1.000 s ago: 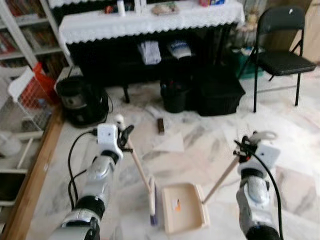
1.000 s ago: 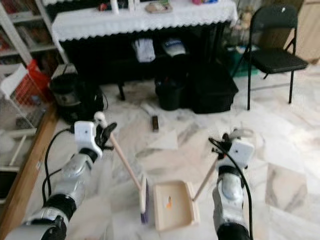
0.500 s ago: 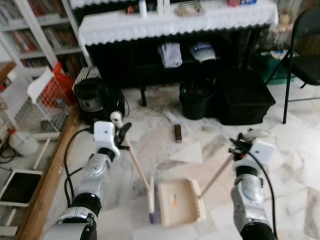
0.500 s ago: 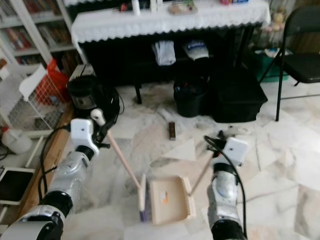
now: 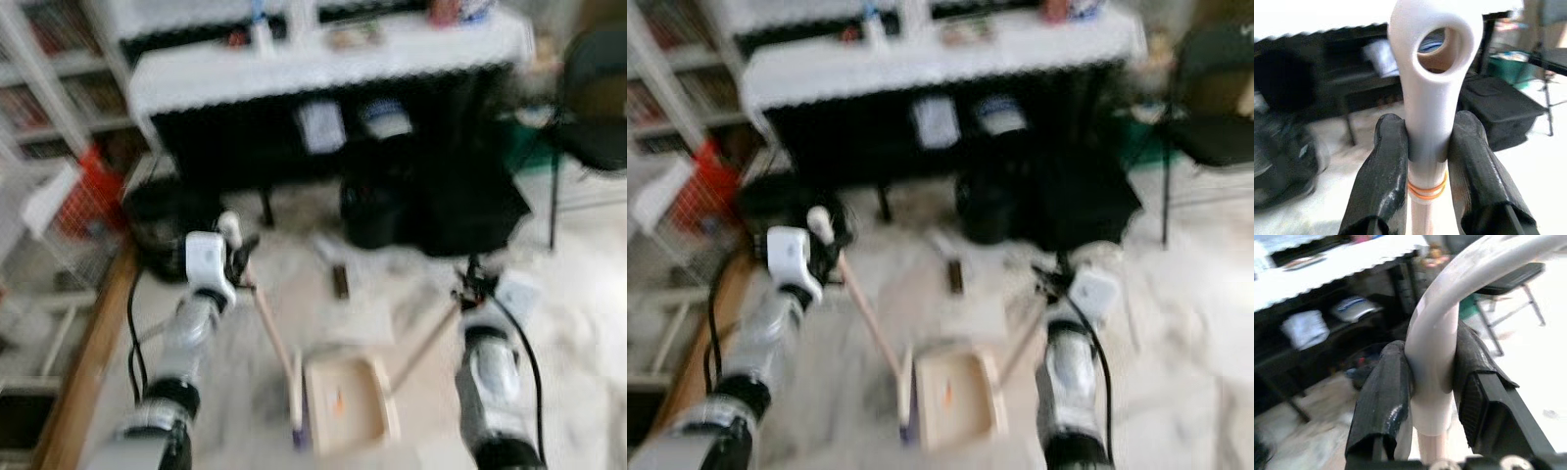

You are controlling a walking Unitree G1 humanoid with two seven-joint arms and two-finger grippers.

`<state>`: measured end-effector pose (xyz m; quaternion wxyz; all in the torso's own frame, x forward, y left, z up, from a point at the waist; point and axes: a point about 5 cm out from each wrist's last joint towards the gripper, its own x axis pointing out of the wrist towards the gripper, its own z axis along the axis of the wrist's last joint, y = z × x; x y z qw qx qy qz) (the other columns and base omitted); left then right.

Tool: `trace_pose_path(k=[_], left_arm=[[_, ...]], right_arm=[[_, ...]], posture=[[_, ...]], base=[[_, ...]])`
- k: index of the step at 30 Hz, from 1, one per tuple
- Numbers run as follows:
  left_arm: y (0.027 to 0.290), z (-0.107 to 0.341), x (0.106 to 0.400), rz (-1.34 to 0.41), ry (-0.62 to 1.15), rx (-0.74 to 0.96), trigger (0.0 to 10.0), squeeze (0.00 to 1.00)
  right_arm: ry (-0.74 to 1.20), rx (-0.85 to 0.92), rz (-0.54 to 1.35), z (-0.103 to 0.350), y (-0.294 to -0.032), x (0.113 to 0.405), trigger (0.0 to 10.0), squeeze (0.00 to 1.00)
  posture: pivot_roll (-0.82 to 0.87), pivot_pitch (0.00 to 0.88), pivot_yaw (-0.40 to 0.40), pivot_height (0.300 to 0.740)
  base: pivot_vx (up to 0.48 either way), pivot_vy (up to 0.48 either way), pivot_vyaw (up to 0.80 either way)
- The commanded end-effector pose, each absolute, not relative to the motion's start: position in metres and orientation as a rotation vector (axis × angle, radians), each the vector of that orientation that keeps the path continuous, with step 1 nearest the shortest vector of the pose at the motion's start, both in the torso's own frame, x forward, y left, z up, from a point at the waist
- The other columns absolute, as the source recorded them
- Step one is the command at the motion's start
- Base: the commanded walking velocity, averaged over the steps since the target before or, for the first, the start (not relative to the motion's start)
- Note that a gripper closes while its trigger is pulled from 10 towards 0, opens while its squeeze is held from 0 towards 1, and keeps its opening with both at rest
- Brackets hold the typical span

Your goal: Sweep floor

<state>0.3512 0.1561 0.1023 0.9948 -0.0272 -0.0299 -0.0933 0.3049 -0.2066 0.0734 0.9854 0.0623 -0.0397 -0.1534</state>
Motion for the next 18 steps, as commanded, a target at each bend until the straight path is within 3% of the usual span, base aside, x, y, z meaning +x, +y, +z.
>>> trace_pose_path(k=[1,18], left_arm=[[0.1563,0.1149,0.3551,-0.186,-0.120,-0.045,10.0,0.00],[0.1533,0.1156,0.3555,-0.185,-0.123,-0.053,10.0,0.00]], right_arm=[[-0.128,0.137,-0.313,0.0834,-0.2086,0.3087,10.0,0.00],[-0.125,0.130,-0.315,0.0831,-0.2105,0.3080,10.0,0.00]], posture=[[-0.19,0.000,0.113,0.740],[-0.19,0.001,0.108,0.740]], base=[[0.382,0.000,0.00],[0.382,0.000,0.00]])
